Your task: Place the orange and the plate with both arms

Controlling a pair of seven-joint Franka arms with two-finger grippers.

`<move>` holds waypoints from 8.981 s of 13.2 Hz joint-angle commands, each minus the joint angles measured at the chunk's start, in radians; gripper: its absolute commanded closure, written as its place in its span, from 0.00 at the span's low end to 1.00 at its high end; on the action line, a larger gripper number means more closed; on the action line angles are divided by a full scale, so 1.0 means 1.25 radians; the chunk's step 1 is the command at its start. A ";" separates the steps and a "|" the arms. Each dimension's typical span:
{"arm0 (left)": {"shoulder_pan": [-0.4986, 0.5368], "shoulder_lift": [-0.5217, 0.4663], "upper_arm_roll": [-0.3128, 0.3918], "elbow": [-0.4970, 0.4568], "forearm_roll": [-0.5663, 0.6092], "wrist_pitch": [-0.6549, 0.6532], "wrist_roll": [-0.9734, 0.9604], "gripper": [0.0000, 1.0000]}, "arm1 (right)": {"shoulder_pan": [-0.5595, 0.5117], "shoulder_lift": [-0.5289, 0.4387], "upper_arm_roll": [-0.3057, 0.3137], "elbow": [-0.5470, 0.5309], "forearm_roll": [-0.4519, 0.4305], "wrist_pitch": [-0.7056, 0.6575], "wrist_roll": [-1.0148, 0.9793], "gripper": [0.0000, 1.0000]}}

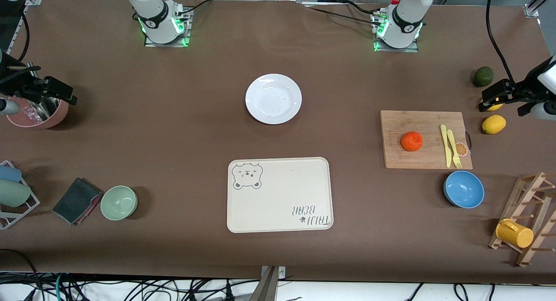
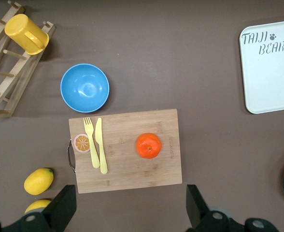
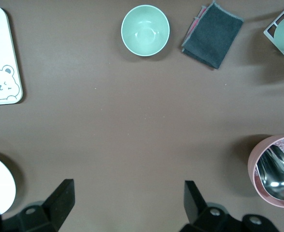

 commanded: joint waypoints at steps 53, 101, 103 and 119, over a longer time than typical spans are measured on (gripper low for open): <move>-0.018 0.324 -0.015 -0.277 0.037 0.269 -0.049 0.00 | 0.007 0.001 -0.026 0.016 0.000 -0.033 -0.030 0.00; -0.430 0.423 -0.366 -0.282 -0.066 0.671 -1.217 1.00 | 0.007 0.001 -0.027 0.016 0.001 -0.035 -0.030 0.00; -0.446 0.456 -0.362 -0.279 -0.061 0.716 -1.238 1.00 | 0.006 0.001 -0.027 0.016 0.002 -0.035 -0.030 0.00; -0.348 0.426 -0.346 0.006 -0.041 0.246 -1.182 0.00 | 0.007 -0.001 -0.026 0.016 0.002 -0.037 -0.030 0.00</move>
